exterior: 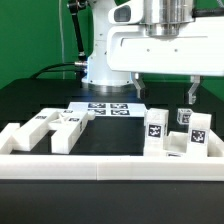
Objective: Assemble chair
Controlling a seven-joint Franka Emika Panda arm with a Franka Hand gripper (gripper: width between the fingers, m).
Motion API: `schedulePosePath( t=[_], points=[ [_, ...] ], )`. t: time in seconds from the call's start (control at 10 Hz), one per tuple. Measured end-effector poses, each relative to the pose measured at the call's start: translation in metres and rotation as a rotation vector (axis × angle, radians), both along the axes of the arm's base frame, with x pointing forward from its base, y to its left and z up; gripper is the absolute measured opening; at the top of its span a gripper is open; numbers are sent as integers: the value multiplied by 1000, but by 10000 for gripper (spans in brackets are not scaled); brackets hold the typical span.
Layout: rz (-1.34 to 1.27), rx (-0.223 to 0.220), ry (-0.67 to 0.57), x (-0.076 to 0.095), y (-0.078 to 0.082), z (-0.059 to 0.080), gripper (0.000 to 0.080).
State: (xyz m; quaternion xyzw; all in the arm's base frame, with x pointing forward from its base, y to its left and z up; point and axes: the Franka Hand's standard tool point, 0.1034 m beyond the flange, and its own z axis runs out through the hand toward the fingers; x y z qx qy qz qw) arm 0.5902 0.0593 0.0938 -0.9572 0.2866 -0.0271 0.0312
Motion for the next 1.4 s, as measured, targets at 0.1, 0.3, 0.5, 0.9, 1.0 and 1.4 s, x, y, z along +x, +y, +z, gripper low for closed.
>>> schedulePosePath(
  t=[0.1,0.3,0.5,0.9,1.0,1.4],
  points=[
    [0,-8,4,-9,-1,-8,649],
    [38,-29,0,-16,-4,-20,649],
    [61,-38,5,-17,-4,-23,649],
    [125,-62,-18,-16,-11,-32,649],
    [126,-70,-15,-17,-13,-39,649],
    [128,-79,-9,-17,-15,-49,649]
  ],
)
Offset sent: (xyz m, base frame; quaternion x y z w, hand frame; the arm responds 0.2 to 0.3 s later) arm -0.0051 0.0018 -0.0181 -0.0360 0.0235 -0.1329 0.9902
